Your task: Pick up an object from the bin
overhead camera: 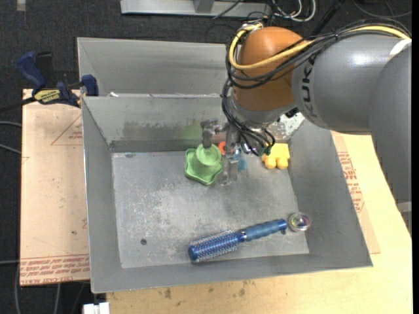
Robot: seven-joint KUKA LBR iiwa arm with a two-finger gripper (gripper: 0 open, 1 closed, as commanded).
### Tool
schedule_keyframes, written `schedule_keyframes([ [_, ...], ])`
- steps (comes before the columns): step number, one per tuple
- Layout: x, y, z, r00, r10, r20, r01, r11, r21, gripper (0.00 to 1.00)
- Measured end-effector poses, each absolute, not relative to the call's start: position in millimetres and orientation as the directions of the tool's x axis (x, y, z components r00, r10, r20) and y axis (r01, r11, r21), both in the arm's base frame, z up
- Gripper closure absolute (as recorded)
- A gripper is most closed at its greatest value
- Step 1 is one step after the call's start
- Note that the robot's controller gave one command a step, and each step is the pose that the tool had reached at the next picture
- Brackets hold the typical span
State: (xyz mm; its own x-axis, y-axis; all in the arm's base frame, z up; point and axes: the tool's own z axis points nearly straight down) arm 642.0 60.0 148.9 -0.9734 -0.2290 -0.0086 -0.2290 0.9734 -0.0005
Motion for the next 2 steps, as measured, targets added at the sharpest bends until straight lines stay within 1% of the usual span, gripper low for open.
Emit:
schedule_keyframes([
  [1, 650.1, 67, 99, -1.0, -0.005, -0.024, -0.005, 1.0, 0.004, 0.0],
  [2, 661.7, 67, 83, -0.999, -0.02, -0.031, -0.02, 1.0, 0.007, 0.0],
])
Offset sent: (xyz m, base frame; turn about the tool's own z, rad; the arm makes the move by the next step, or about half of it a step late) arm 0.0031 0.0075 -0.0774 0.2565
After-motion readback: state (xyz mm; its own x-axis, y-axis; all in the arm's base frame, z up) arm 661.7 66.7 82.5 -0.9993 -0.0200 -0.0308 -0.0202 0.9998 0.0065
